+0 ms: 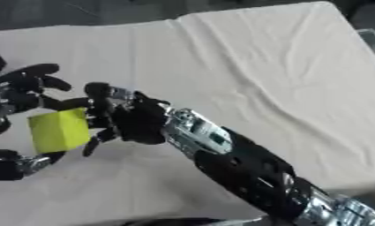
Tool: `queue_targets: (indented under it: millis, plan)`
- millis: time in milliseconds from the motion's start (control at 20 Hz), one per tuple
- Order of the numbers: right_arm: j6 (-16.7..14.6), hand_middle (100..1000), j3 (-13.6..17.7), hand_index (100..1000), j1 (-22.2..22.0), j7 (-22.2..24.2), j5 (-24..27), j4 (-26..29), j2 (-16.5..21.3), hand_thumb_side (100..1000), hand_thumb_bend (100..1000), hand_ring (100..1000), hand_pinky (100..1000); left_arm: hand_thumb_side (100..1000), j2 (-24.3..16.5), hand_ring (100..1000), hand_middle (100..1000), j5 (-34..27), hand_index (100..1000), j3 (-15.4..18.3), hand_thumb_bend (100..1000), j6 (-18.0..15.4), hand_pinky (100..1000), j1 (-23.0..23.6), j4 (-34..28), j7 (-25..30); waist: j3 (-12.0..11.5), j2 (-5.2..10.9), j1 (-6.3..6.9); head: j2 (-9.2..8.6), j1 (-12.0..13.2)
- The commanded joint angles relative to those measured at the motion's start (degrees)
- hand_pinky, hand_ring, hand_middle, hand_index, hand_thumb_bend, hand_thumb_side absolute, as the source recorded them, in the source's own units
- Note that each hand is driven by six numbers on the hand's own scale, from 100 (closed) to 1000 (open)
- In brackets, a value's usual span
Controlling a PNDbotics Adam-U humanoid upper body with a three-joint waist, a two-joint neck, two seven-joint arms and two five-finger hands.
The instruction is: Pick up the objects with one hand, pass them to the other hand, and then place them into the box on the other side of the table.
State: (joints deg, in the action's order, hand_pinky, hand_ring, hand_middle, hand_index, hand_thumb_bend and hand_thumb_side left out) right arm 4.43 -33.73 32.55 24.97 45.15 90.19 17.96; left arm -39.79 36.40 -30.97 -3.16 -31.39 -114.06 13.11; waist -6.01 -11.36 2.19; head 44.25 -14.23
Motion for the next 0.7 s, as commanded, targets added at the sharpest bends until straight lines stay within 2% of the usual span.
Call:
queue_targets:
  millis: [50,300,350,400,450,550,600,700]
  plan:
    - [-0.54,945,1.50,1000,-0.40,-2.00,4.15,-0.99,1.13,918,554,909,680,102,-3.46,1000,788,0.93,555,3.02,100,-1.19,761,0.40,-0.53,-2.31,-0.03,1.49,0.10,-0.13,0.00]
    - [-2.19,942,4.41,1000,-3.08,-5.64,7.87,-2.93,2.08,933,619,905,686,100,-6.03,1000,784,1.05,556,8.33,100,-0.13,762,3.50,-0.53,-6.66,0.06,1.77,0.08,-0.13,0.92]
    - [-2.59,936,4.99,1000,-3.51,-6.37,8.11,-3.15,2.27,997,654,902,684,100,-6.41,1000,785,0.86,557,9.31,100,0.45,761,4.15,-0.53,-7.34,0.12,1.82,0.07,-0.13,1.38]
    - [-3.08,930,5.75,1000,-4.05,-7.26,8.22,-3.36,2.57,937,632,898,681,100,-6.99,1000,782,0.72,558,10.72,100,1.60,761,4.98,-0.53,-8.08,0.22,1.91,0.07,-0.13,2.33]
    - [-3.50,928,6.34,1000,-4.50,-8.03,8.22,-3.44,2.80,936,630,896,680,100,-7.56,1000,780,0.69,559,12.05,100,2.87,760,5.70,-0.53,-8.74,0.33,1.99,0.07,-0.13,3.37]
    - [-4.37,922,7.51,1000,-5.36,-9.17,7.82,-3.21,3.20,927,589,893,677,100,-8.92,1000,774,1.27,558,15.08,102,7.41,759,7.31,-0.53,-9.76,0.71,2.22,0.14,-0.13,7.09]
    - [-4.79,917,8.02,1000,-5.73,-9.51,7.41,-2.94,3.30,920,561,891,676,100,-9.70,1000,767,1.91,561,16.48,154,10.35,759,8.00,-0.53,-9.96,0.97,2.36,0.20,-0.13,9.08]
    - [-5.71,907,9.05,1000,-6.47,-9.81,6.15,-2.07,3.39,908,510,885,673,100,-11.32,1000,765,3.99,562,19.20,188,18.39,757,9.05,-0.53,-9.15,1.65,2.60,0.32,-0.62,12.72]
